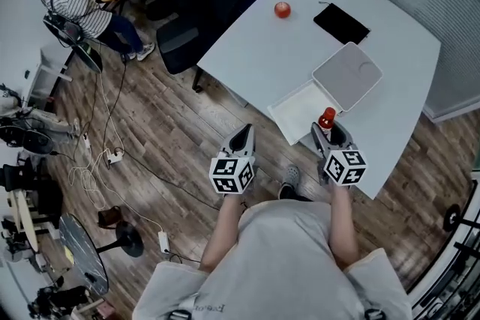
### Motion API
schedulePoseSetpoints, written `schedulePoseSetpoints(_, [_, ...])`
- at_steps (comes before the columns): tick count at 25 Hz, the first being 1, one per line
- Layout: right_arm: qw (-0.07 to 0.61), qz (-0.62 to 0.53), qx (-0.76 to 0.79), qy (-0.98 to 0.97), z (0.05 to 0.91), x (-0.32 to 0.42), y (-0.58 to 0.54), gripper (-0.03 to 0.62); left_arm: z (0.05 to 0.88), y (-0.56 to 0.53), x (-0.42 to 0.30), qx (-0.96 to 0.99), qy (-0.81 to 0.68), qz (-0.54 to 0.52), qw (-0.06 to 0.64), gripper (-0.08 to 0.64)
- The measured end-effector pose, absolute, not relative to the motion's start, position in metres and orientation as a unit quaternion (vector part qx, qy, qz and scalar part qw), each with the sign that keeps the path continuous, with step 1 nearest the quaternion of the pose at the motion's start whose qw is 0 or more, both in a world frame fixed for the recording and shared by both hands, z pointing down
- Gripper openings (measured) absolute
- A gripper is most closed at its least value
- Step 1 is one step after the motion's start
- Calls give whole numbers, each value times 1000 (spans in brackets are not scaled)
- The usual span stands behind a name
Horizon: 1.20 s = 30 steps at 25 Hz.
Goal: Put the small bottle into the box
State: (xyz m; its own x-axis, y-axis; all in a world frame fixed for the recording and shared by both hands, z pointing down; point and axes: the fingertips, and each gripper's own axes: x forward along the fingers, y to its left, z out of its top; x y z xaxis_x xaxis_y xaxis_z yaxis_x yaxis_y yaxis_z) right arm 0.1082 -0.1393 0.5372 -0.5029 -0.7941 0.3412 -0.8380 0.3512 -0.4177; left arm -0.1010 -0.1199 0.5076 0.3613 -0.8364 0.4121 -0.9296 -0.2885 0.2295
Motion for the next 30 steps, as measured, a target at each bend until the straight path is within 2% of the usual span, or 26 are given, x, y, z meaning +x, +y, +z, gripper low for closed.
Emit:
schedulePoseSetpoints(15, [69, 278, 460, -840, 555, 83, -165, 227, 533, -125, -156, 750, -609, 103, 238, 29])
schedulePoseSetpoints(24, [73, 262, 462, -844, 551, 85, -176, 227, 533, -136, -146, 766, -593, 123, 214, 29])
schedulePoseSetpoints(30, [127, 226, 429, -865, 541, 79, -182, 227, 513, -149, -126, 789, -571, 109, 197, 29])
